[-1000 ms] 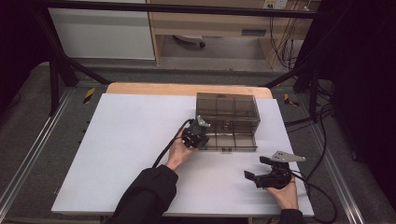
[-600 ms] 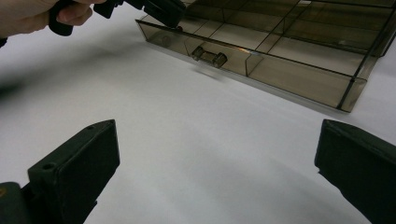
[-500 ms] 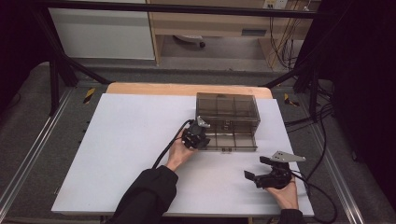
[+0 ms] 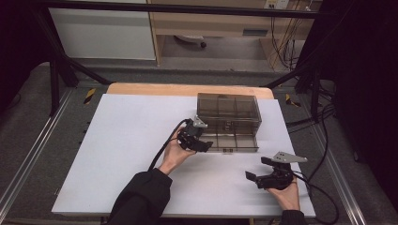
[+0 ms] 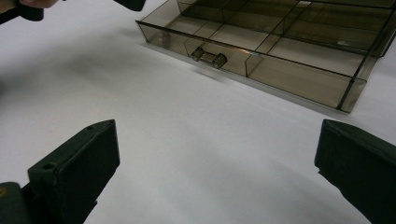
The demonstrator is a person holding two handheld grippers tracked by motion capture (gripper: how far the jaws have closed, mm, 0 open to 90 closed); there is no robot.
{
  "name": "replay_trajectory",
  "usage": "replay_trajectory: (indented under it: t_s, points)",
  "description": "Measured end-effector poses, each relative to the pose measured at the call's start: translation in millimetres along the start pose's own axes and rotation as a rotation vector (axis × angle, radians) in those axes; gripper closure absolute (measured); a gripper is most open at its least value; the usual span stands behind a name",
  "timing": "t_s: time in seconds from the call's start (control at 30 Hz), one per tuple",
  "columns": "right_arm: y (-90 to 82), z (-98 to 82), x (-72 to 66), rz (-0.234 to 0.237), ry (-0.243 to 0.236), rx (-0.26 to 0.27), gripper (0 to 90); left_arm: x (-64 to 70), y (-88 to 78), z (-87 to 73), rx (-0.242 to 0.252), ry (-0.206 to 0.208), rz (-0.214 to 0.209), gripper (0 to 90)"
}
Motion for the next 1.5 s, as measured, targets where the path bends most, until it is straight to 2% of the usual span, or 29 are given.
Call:
replay_trajectory:
  t_s: [0.1,0.23,0.53,0.83,0.97,1.13,1.5]
  points:
    - [-0.1,0.0,0.1,0.0,0.0,0.001,0.6,2.8,-7.3,-1.9,0.008,0.005,-0.004,30.6]
    - [-0.2,0.0,-0.1,0.0,0.002,0.001,0.6,5.4,-16.6,-8.1,0.013,0.02,0.015,22.1]
    - [-0.1,0.0,-0.2,0.0,0.003,0.0,0.6,2.2,-35.9,-30.9,0.028,0.002,0.029,9.6]
    - [0.0,0.1,-0.1,0.0,0.004,0.001,0.6,-2.5,-54.5,-54.8,0.037,-0.013,0.018,8.0]
    - [0.0,0.0,-0.3,0.0,0.004,0.0,0.6,-3.7,-62.0,-64.0,0.04,-0.002,0.033,8.0]
    - [0.1,-0.2,-0.2,0.001,0.003,-0.001,0.6,-8.8,-72.7,-76.9,0.053,-0.011,0.055,8.0]
    - [0.0,-0.3,-0.2,0.0,0.004,-0.001,0.6,-18.1,-102.7,-117.6,0.077,-0.037,0.076,8.0]
Point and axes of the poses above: each handheld gripper's, and its own axes: y roughly forward along the jaws, z roughly out of its top, x roughly to its right, the point moved 3 cm from there along y, roughly forward along the jaws, and after that the axes turned 12 degrees about -z, right-handed, at the moved point
